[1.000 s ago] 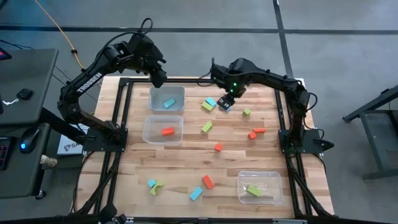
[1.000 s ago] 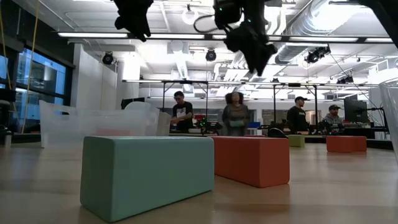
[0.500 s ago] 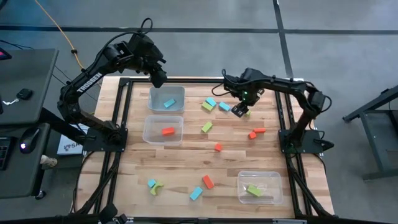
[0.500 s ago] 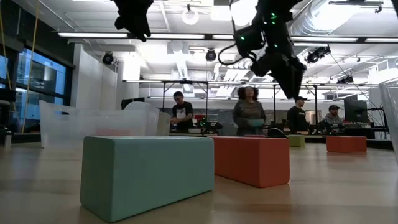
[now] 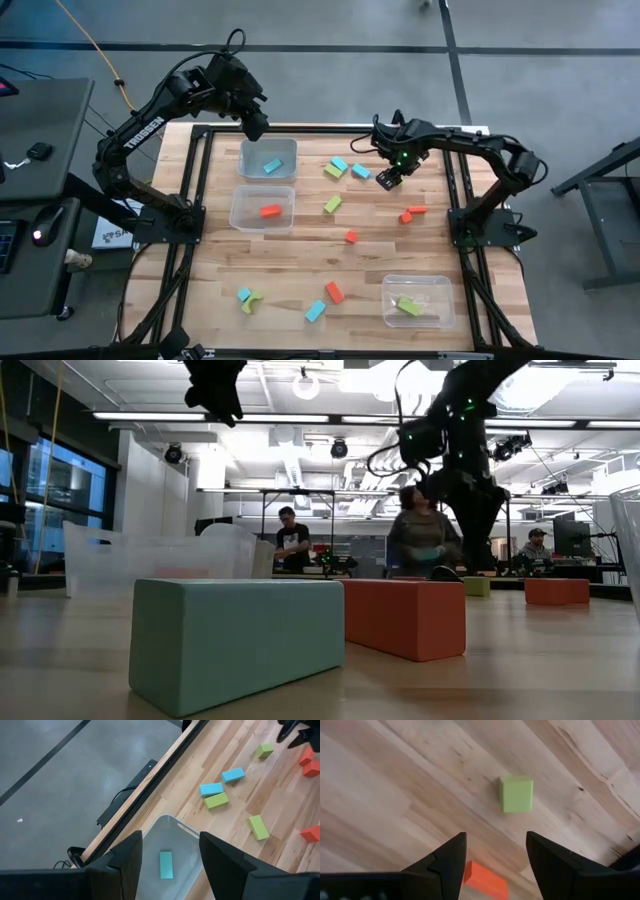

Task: Sort & place blocks by color
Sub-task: Put the green block into the bottom transparent bin

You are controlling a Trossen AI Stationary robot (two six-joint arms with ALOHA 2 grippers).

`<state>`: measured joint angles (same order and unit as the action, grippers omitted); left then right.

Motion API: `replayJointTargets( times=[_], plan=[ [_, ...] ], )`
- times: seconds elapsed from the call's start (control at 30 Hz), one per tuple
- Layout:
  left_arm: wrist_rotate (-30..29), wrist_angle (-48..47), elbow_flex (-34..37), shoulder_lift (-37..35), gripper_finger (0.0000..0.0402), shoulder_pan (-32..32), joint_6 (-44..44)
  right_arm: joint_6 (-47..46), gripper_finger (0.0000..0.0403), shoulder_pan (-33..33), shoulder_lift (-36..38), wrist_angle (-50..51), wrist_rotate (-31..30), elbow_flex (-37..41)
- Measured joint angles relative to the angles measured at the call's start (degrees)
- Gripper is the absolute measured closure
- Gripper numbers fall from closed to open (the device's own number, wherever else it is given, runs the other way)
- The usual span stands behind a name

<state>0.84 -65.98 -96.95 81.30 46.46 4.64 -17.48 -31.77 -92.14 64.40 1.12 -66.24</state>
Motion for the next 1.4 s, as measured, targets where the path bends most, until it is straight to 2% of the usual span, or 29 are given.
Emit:
replayJointTargets(
  times=[0.33, 0.5, 0.63, 0.8, 1.1, 1.2, 1.4],
  plan=[
    [0.0, 0.02, 0.02, 0.0, 0.0227, 0.0, -0.17, 3.34, 0.0204, -2.19, 0.0, -5.27, 0.25, 2.37],
    [0.0, 0.03, 0.02, 0.0, 0.0227, 0.01, -1.05, 5.0, 0.0187, -3.68, -1.77, -5.83, 0.25, 2.38],
    [0.0, 0.02, 0.02, 0.0, 0.0227, 0.0, -1.53, 4.99, 0.0173, -4.05, -2.65, -6.05, -2.12, 2.38],
    [0.0, 0.02, 0.02, 0.0, 0.0227, 0.01, -1.51, 5.77, 0.0171, -4.19, -2.71, -7.33, -0.37, 2.47],
    [0.0, 0.17, 0.04, 0.0, 0.0227, 0.0, -1.55, 2.77, 0.0171, -5.0, -2.78, -11.4, -2.11, 8.79],
    [0.0, 0.96, 0.04, 0.0, 0.0227, 0.01, -1.51, 2.92, 0.0171, -5.0, -2.8, -14.69, -0.35, 9.87],
    [0.0, 3.07, 0.04, 0.0, 0.0227, 0.01, -1.51, 2.53, 0.0171, -5.11, -2.8, -16.84, -1.49, 10.94]
  ],
)
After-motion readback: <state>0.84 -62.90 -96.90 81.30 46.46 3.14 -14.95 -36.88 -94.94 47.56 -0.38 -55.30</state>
